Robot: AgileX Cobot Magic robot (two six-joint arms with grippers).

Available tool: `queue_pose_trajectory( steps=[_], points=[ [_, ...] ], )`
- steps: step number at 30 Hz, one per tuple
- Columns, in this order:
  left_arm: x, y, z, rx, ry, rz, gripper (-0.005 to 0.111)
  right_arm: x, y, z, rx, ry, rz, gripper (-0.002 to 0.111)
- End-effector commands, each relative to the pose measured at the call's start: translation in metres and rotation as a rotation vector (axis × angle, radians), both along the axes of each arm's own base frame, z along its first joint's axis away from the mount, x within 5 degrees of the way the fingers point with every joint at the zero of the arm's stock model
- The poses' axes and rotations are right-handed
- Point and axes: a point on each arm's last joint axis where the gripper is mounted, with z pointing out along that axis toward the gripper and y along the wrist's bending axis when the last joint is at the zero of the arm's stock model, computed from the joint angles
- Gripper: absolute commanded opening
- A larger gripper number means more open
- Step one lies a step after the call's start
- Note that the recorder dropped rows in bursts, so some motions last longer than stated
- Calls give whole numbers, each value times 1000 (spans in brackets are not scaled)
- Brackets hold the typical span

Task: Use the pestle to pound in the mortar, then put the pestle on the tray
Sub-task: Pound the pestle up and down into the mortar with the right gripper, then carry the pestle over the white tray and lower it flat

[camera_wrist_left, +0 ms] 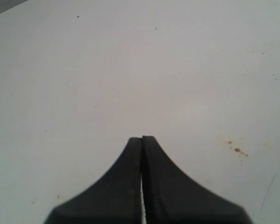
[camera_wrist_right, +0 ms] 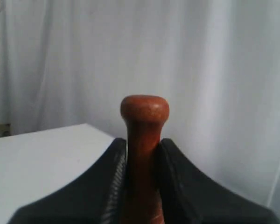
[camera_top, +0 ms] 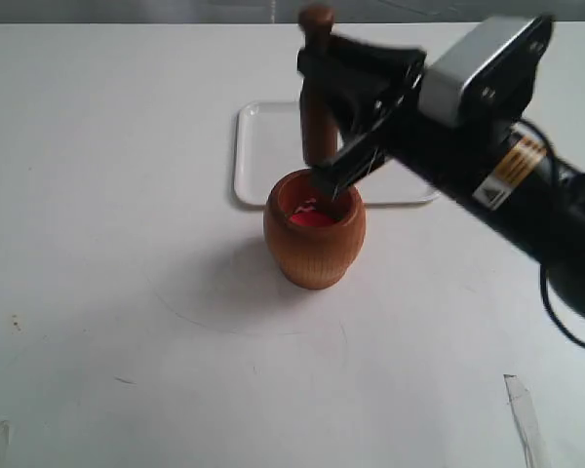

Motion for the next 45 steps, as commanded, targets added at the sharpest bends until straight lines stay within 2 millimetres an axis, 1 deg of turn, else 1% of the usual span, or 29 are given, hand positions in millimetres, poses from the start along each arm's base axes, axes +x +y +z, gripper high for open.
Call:
queue_pose_trajectory(
  steps=[1,2,4,5,7,10,11,13,16,18,20,23,25,27,30,34,40,42,43,45],
  points=[
    [0,-1,0,-15,-4,-6,0,14,-1,74,-185,54,-126,0],
    [0,-1,0,-15,-4,-6,0,21,4,94,-296,126,-138,0],
    [0,-1,0,-15,-4,-6,0,34,12,123,-512,187,-149,0],
    [0,-1,0,-15,-4,-6,0,42,17,132,-655,221,-142,0],
    [0,-1,0,-15,-4,-6,0,56,29,131,-908,285,-92,0],
    [0,-1,0,-15,-4,-6,0,70,46,113,-1166,346,52,0],
    [0,-1,0,-15,-4,-6,0,74,51,107,-1213,363,89,0],
    [0,-1,0,-15,-4,-6,0,84,63,86,-1308,397,173,0],
    [0,-1,0,-15,-4,-6,0,101,80,51,-1406,408,247,0],
    [0,-1,0,-15,-4,-6,0,113,86,29,-1466,406,274,0],
    [0,-1,0,-15,-4,-6,0,126,89,9,-1491,421,282,0],
    [0,-1,0,-15,-4,-6,0,148,84,-15,-1519,432,289,0],
    [0,-1,0,-15,-4,-6,0,159,80,-26,-1520,414,286,0],
    [0,-1,0,-15,-4,-6,0,168,78,-33,-1519,385,278,0],
    [0,-1,0,-15,-4,-6,0,180,72,-39,-1509,355,231,0],
    [0,-1,0,-15,-4,-6,0,189,65,-39,-1505,329,191,0],
    [0,-1,0,-15,-4,-6,0,189,67,-39,-1476,344,203,1],
    [0,-1,0,-15,-4,-6,0,187,68,-39,-1461,347,223,10],
    [0,-1,0,-15,-4,-6,0,187,69,-39,-1459,343,232,17],
    [0,-1,0,-15,-4,-6,0,187,70,-39,-1452,338,237,34]
  ],
)
